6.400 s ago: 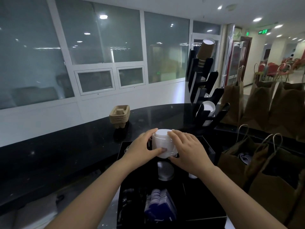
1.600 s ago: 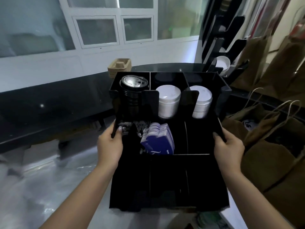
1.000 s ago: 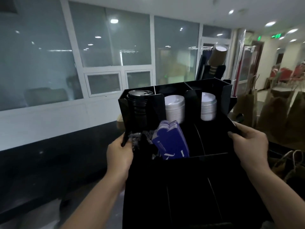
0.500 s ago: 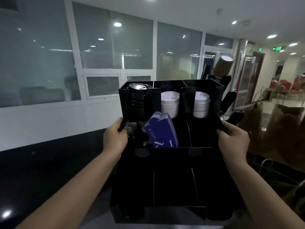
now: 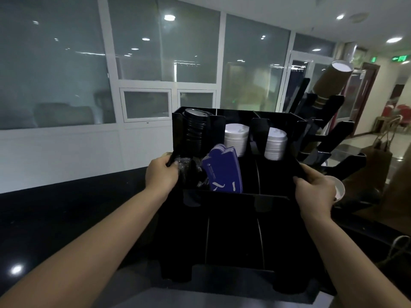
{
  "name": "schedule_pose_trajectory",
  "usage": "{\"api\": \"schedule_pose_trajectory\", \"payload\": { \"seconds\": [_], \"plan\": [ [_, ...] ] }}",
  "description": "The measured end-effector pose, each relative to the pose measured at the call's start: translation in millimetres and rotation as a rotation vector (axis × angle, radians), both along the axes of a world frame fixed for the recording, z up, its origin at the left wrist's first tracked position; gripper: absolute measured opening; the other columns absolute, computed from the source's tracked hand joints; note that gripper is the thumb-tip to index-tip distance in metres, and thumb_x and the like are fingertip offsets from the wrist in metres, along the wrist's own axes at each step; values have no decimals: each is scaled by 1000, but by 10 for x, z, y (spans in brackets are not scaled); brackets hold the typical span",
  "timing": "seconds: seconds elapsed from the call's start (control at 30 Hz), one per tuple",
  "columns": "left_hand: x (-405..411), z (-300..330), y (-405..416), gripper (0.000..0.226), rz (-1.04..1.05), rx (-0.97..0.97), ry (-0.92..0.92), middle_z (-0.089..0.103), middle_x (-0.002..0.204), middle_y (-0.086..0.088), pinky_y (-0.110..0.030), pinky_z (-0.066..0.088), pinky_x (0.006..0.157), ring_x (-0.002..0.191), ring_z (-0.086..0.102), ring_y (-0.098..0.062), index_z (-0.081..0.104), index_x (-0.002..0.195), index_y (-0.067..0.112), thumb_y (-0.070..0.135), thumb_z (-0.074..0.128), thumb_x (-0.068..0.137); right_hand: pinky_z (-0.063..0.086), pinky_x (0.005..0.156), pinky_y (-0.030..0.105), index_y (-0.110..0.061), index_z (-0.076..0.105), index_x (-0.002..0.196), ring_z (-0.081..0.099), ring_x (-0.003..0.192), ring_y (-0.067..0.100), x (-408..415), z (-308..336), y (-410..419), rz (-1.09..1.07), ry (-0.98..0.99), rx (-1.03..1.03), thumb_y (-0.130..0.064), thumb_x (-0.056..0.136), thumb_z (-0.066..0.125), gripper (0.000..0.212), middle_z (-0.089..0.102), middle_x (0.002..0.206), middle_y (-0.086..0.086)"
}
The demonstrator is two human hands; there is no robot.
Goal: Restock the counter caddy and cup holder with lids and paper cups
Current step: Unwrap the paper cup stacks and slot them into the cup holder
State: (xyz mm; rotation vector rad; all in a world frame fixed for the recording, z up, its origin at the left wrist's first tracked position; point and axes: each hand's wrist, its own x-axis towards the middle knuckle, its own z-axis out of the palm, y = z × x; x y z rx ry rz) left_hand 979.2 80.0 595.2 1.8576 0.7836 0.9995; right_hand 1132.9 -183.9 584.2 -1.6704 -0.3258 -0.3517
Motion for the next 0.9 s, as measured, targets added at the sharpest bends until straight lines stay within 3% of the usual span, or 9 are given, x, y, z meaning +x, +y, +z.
{"api": "schedule_pose_trajectory", "payload": {
  "seconds": [0.07, 0.13, 0.27, 0.33, 0.4, 0.57, 0.7, 0.83, 0.9],
  "plan": [
    [39, 11, 59, 17, 5, -17, 8, 71, 82, -4, -36, 53, 74, 80, 66, -26, 73, 95, 15, 15, 56, 92, 53, 91, 34, -31, 74, 98, 67, 93, 11, 86, 17, 54, 27, -2, -2, -1, 80, 56, 39, 71, 82, -20],
    [98, 29, 81, 18, 7, -79, -24, 70, 81, -4, -34, 53, 71, 78, 65, -24, 72, 97, 11, 11, 55, 93, 54, 92, 38, -30, 74, 99, 68, 95, 12, 137, 47, 86, 47, -14, -32, -1, 80, 56, 39, 72, 86, -18],
    [180, 63, 72, 21, 13, -258, -92, 62, 72, 1, -22, 45, 55, 65, 56, -13, 68, 93, 14, 1, 52, 93, 42, 99, 27, -16, 56, 134, 55, 120, 14, -22, 134, 49, 84, -78, -108, -10, 95, 55, 39, 63, 121, -1],
    [204, 77, 108, 21, 8, -267, -98, 63, 75, -1, -23, 46, 62, 69, 59, -16, 69, 95, 15, 2, 53, 93, 38, 107, 30, -17, 50, 137, 46, 127, 10, -326, 112, -11, 113, -273, -199, -19, 95, 57, 43, 53, 136, 0],
    [225, 93, 134, 20, 9, -262, -88, 63, 78, -4, -28, 47, 70, 75, 60, -21, 69, 91, 15, 3, 53, 93, 35, 109, 28, -14, 58, 128, 44, 129, 11, -674, -20, -78, 138, -510, -275, -28, 93, 60, 37, 50, 137, 1],
    [249, 77, 166, 24, 16, -211, -14, 63, 78, -10, -29, 45, 68, 73, 59, -24, 64, 73, 14, 6, 53, 93, 50, 80, 27, -8, 68, 94, 60, 93, 17, -1128, -566, -172, 161, -801, -415, -52, 88, 58, 45, 61, 103, 3],
    [232, 84, 191, 24, 20, -166, 27, 58, 73, -9, -29, 41, 65, 69, 55, -23, 62, 71, 11, 5, 53, 92, 53, 64, 32, -14, 68, 89, 64, 83, 24, -1116, -957, -34, 123, -893, -728, -67, 80, 58, 55, 64, 104, 7],
    [231, 89, 250, 15, -12, -150, 39, 60, 81, -10, -31, 43, 69, 77, 58, -22, 66, 80, 8, 11, 57, 91, 52, 56, 29, -15, 65, 79, 65, 80, 24, -1035, -1106, 16, 108, -971, -795, -61, 86, 56, 48, 65, 119, 10],
    [179, 109, 224, 24, -37, -108, 93, 63, 102, -8, -35, 47, 85, 95, 60, -24, 66, 110, 7, 21, 59, 92, 49, 51, 26, -16, 62, 75, 64, 79, 22, -1052, -1097, 32, 92, -958, -788, -61, 85, 56, 47, 65, 121, 8]
  ]
}}
